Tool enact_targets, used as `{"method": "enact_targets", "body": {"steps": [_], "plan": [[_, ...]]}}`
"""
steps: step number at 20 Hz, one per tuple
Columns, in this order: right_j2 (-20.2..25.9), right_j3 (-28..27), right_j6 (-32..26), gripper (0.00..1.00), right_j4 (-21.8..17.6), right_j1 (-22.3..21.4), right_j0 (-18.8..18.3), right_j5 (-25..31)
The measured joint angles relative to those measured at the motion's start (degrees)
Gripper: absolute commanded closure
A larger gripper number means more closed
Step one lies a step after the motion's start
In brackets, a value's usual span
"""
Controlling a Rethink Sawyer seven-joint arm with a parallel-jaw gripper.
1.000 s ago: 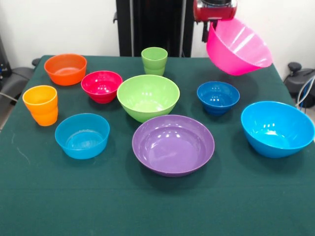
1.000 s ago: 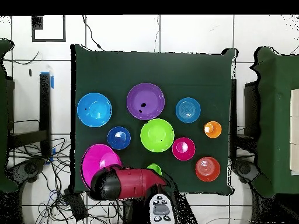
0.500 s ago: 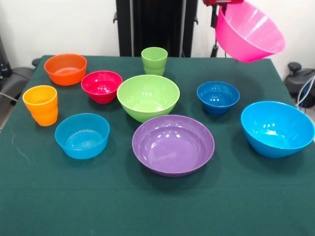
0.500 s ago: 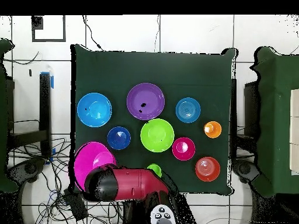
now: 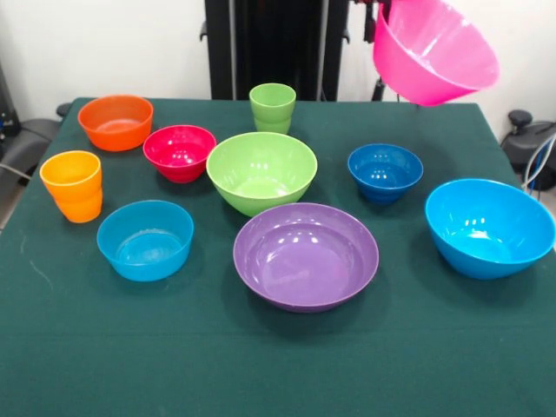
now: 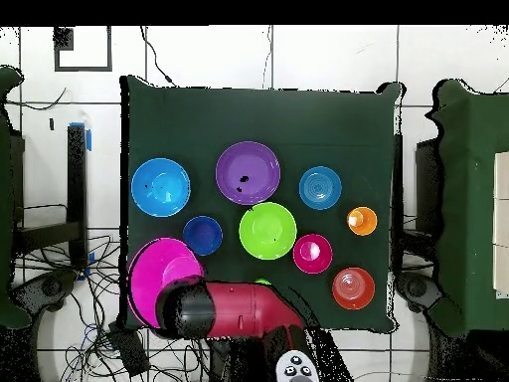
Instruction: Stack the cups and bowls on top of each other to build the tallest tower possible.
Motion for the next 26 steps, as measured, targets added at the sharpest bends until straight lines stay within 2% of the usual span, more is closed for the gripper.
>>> {"method": "enact_targets", "body": {"steps": [10,19,26], "plan": [[1.6,-3.5,0.0,1.00,-2.0,0.0,-4.1,0.1],[1.7,-6.4,0.0,1.00,-2.5,0.0,-3.4,0.1],[1.7,-9.0,0.0,1.00,-2.5,0.1,-0.8,0.1]]}}
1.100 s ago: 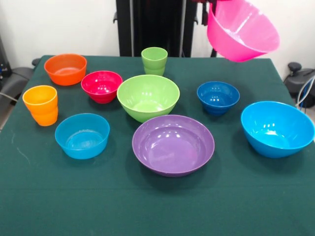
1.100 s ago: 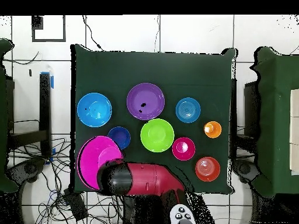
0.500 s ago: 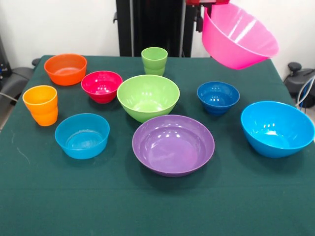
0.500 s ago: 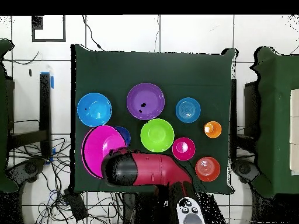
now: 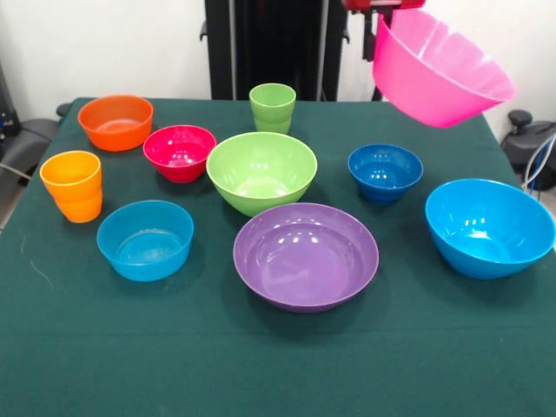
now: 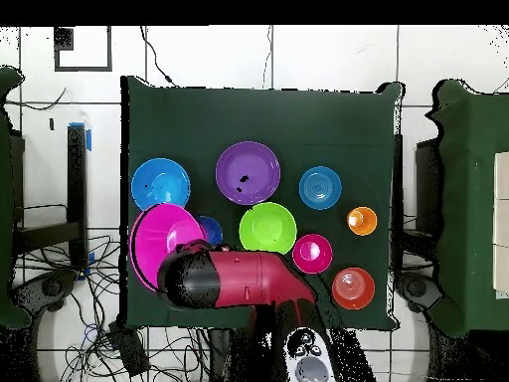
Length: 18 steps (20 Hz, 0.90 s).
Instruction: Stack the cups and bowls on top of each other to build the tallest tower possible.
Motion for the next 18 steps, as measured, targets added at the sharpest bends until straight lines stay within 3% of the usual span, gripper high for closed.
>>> {"method": "enact_targets", "body": {"steps": [9,13,18], "plan": [[-0.1,-5.6,0.0,1.00,0.0,2.4,4.3,0.0],[-0.3,-11.2,0.0,1.00,0.0,6.2,7.9,0.0],[-0.2,-17.4,0.0,1.00,0.0,10.8,9.7,0.9]]}}
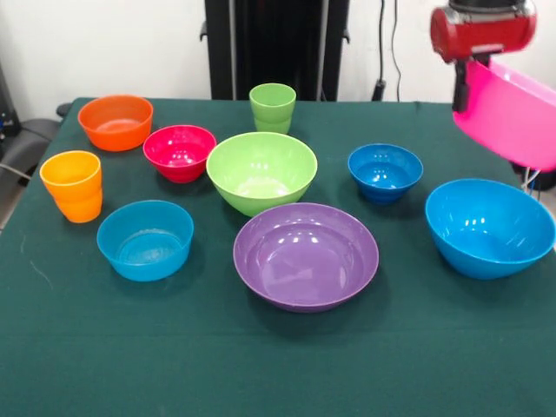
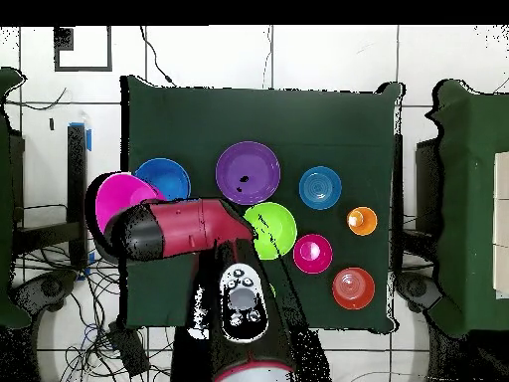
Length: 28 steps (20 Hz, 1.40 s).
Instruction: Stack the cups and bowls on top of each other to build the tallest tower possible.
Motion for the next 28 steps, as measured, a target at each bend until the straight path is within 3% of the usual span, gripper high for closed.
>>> {"method": "enact_targets", "body": {"steps": [9,15,22,23,28], "plan": [[0.0,-10.8,0.0,1.00,-2.3,7.2,0.2,4.8],[0.3,-13.9,0.0,1.00,-3.9,8.5,-1.4,7.9],[0.9,-14.0,0.0,1.00,-5.8,7.3,-7.4,11.1],[1.2,-14.0,0.0,1.00,-6.4,6.7,-9.7,12.6],[2.0,-15.0,-0.1,1.00,-7.7,5.9,-14.7,16.7]]}}
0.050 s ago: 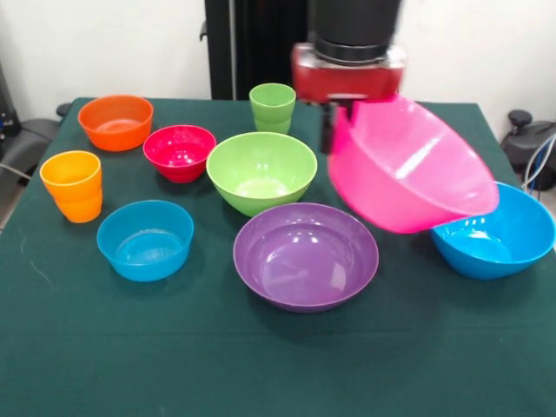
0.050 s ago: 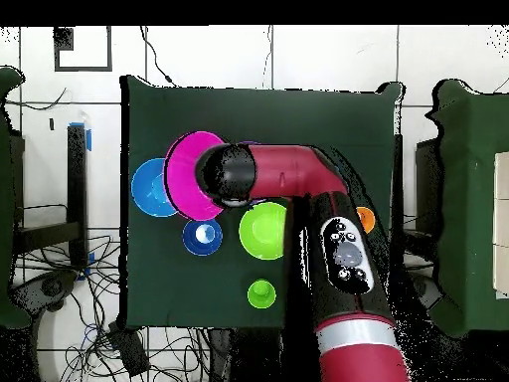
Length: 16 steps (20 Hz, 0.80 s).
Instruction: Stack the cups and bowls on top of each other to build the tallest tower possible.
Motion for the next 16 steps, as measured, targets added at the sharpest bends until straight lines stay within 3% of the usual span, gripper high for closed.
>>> {"method": "enact_targets", "body": {"steps": [7,16], "plan": [[2.1,-1.8,-0.1,1.00,-2.0,-0.1,-5.2,3.7],[4.3,-1.6,-0.1,1.00,-4.6,0.3,-6.7,3.1]]}}
